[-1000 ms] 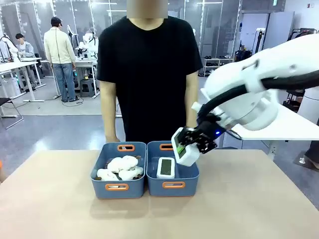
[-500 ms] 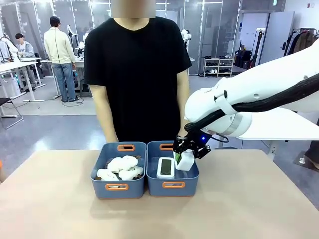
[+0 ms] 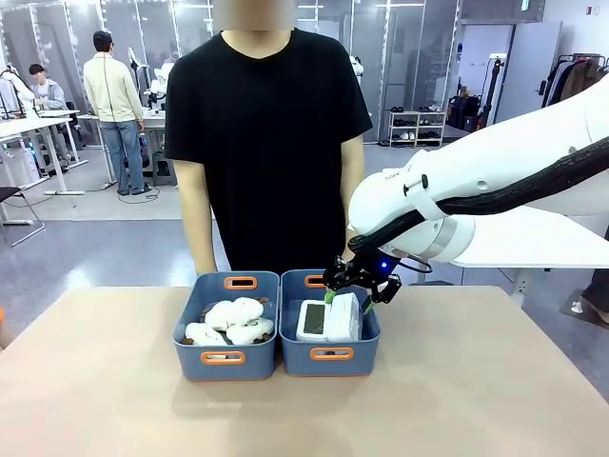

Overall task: Sort the digital clocks into the basket.
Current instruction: Pick up the Digital clock from the table and place it into the empty Plastic storage basket.

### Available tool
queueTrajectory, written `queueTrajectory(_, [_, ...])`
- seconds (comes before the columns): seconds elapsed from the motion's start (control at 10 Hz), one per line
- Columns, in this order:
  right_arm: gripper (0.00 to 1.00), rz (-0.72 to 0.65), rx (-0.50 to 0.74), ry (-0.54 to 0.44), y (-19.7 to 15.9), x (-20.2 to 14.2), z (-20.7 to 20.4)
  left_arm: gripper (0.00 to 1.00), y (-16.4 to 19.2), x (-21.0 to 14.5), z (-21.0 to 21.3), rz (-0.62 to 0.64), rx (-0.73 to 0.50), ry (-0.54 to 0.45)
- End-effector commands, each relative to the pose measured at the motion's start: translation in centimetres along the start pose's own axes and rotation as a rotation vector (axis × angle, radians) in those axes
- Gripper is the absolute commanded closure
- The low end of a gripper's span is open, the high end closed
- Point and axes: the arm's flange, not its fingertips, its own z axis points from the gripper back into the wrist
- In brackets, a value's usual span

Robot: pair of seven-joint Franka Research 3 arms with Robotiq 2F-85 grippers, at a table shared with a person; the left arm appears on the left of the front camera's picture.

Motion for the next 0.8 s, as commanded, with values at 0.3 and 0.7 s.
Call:
queueTrajectory(0.3, [0.03, -0.001, 0.0, -0.001, -0.1, 0.0, 0.1, 0.1, -0.3, -0.1, -0.1, 0.006, 0.021, -0.006])
queueTrajectory(0.7, [0.03, -0.001, 0.0, -0.001, -0.1, 0.0, 0.1, 0.1, -0.3, -0.1, -0.1, 0.006, 0.021, -0.006])
